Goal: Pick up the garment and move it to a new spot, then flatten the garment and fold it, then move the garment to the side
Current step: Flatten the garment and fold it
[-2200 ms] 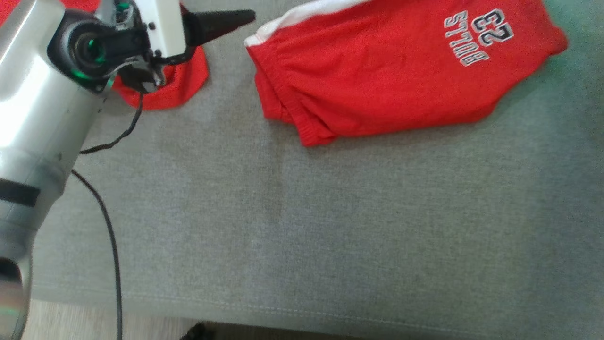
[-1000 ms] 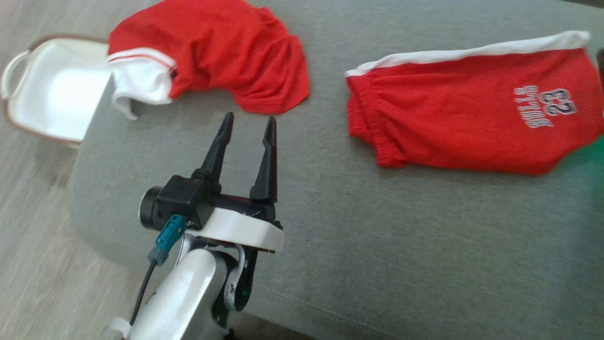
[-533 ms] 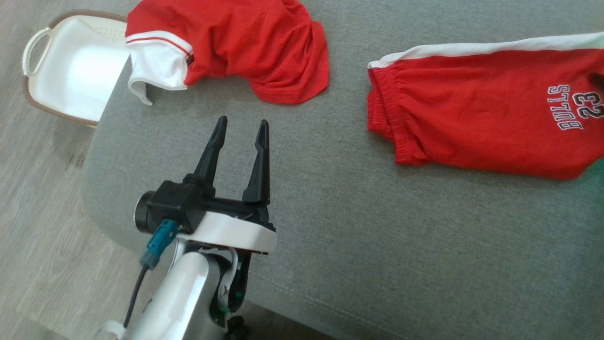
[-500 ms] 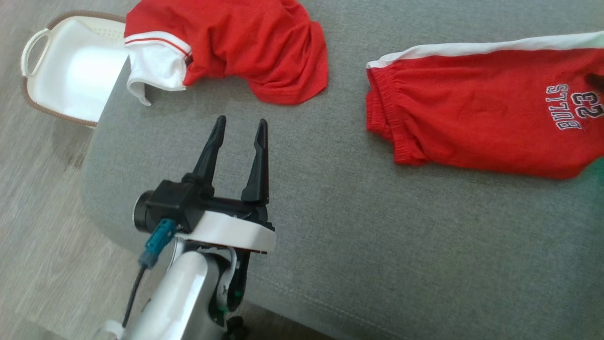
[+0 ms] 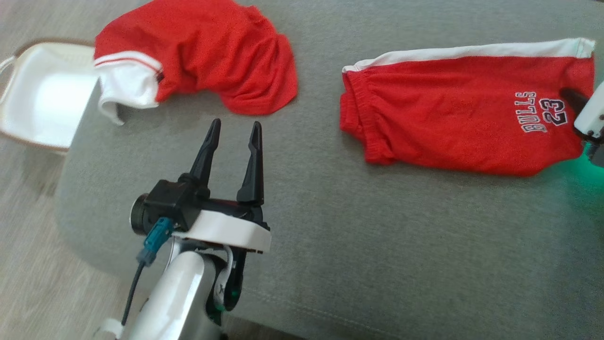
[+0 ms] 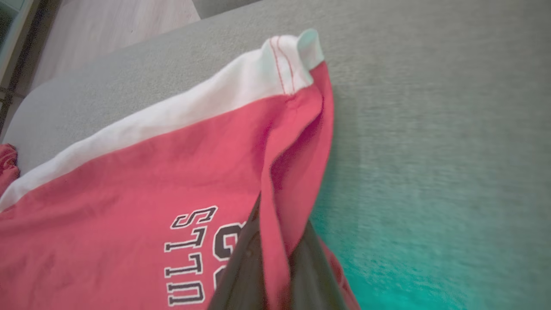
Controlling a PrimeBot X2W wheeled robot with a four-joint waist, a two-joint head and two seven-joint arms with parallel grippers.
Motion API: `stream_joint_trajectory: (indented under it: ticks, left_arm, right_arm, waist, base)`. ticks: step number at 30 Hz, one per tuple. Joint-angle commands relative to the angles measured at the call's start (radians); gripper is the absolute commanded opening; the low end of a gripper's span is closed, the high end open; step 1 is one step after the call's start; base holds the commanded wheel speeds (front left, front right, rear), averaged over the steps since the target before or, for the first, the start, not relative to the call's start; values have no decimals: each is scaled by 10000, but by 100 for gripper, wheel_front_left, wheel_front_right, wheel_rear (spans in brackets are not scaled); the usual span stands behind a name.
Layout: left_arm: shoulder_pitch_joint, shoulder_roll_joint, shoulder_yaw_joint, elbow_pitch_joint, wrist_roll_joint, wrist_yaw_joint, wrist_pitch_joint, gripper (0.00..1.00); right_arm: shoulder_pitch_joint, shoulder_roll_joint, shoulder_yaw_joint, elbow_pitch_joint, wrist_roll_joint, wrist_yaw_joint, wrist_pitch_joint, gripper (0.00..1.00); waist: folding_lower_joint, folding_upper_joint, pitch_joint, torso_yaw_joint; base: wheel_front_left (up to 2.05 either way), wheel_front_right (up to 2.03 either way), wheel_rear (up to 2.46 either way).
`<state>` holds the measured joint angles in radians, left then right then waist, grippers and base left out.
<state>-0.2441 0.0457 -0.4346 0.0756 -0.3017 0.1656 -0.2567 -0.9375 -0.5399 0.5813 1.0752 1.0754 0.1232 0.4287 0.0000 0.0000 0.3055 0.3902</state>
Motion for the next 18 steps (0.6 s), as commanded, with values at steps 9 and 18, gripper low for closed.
stream_joint_trajectory:
  ticks: [9,18]
  left_arm:
    - [180,46,837,-7,293,-276,-51,100]
    - [279,46,939,226,371,-537,-51,100]
  right_arm:
    - [289,-498,318,-273,157,75,-626,0]
    - [368,-938,645,-663,157,75,-1298,0]
  waist:
    - [0,0,-886,-1544]
    - [0,0,-1200,-2266]
  base:
    - [0,0,0]
    - [0,0,0]
